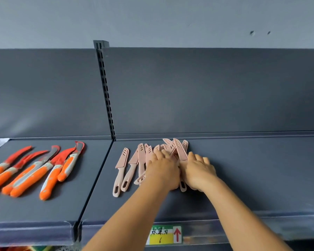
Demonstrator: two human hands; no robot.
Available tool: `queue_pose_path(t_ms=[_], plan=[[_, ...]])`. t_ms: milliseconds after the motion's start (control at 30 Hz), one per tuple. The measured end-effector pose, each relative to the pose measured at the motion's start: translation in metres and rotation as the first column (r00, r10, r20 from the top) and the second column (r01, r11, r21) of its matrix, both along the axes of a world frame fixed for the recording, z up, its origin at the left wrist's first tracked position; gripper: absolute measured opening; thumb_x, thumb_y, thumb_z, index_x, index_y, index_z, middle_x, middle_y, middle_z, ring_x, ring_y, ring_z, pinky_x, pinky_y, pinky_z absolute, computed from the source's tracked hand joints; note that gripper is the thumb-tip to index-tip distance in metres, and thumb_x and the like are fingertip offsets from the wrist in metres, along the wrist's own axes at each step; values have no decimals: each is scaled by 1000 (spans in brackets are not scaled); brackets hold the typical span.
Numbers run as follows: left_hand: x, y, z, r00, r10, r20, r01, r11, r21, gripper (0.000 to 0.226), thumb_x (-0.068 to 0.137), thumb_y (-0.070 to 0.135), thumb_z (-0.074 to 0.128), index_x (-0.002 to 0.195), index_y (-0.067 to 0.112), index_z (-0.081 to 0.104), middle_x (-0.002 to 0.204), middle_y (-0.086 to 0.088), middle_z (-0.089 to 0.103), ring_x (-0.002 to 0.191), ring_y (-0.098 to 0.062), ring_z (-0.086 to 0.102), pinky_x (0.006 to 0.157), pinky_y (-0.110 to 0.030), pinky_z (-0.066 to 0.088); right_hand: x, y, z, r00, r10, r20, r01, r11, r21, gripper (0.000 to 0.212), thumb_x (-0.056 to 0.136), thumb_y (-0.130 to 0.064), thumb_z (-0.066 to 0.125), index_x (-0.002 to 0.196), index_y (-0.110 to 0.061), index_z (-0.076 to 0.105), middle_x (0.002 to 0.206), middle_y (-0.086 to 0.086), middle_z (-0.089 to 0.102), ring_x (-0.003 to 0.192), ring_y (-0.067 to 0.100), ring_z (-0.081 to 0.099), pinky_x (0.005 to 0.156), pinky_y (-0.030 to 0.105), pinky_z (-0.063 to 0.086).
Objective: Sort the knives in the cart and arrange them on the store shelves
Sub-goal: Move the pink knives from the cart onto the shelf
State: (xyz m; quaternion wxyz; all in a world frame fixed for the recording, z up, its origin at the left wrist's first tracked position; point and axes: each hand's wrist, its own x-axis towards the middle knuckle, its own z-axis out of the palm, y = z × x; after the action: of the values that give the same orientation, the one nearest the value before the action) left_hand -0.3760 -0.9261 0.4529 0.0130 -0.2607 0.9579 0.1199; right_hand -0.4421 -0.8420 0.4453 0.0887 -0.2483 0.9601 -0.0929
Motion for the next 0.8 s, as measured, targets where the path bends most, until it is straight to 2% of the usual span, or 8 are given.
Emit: queue_pose_path(t_ms=[67, 167, 267, 433, 567, 700, 800], plan=[[1, -1, -1, 1000, -7, -21, 7, 1000, -18, 69, 100, 33, 32, 149, 0, -4, 159, -16, -2, 147, -32, 2, 118, -42, 13, 2, 2, 1, 1000, -10, 0, 10, 999, -50, 60, 99, -40, 28, 150, -14, 11, 154, 5, 23, 137, 29, 24, 108, 39, 28], [8, 1, 1, 993, -38, -116, 30, 997, -74, 69, 98, 32, 35, 150, 1, 3, 157, -15, 12, 145, -29, 10, 117, -39, 15, 10, 9, 3, 999, -12, -45, 8, 996, -89, 59, 101, -45, 20, 152, -18, 8, 156, 3, 20, 139, 28, 23, 110, 40, 24], [22, 6, 8, 953, -101, -287, 56, 985, -161, 59, 98, 30, 37, 147, 5, 18, 145, -10, 33, 135, -27, 29, 110, -33, 24, 27, 18, 11, 988, -44, -146, 17, 983, -184, 54, 101, -43, 22, 150, -20, 17, 155, 1, 25, 139, 26, 26, 110, 39, 24], [65, 25, 21, 862, -225, -455, 133, 965, -227, 45, 98, 17, 39, 141, 10, 30, 136, -6, 41, 124, -24, 38, 100, -31, 31, 77, 38, 22, 949, -124, -291, 5, 925, -380, 47, 101, -37, 29, 145, -21, 30, 150, -1, 35, 135, 21, 32, 109, 35, 24], [108, 35, 7, 748, -310, -587, 201, 948, -245, 32, 89, 11, 46, 120, 7, 53, 112, -10, 57, 98, -31, 55, 81, -37, 44, 131, 57, 17, 923, -174, -343, 4, 896, -445, 42, 100, -36, 35, 141, -24, 36, 142, -4, 43, 127, 20, 39, 104, 33, 28], [156, 49, -19, 702, -369, -609, 255, 929, -269, 29, 79, 11, 59, 107, 8, 57, 91, -8, 61, 76, -28, 60, 64, -34, 49, 188, 78, -4, 927, -224, -301, 67, 889, -453, 46, 99, -38, 36, 142, -23, 36, 144, -4, 40, 131, 19, 36, 108, 34, 27], [194, 62, -39, 712, -427, -557, 315, 904, -289, 33, 80, 16, 55, 112, 10, 54, 95, -7, 62, 80, -28, 61, 68, -34, 52, 233, 98, -25, 926, -269, -263, 131, 886, -446, 46, 98, -38, 39, 141, -21, 39, 143, -3, 42, 132, 20, 36, 108, 35, 27]])
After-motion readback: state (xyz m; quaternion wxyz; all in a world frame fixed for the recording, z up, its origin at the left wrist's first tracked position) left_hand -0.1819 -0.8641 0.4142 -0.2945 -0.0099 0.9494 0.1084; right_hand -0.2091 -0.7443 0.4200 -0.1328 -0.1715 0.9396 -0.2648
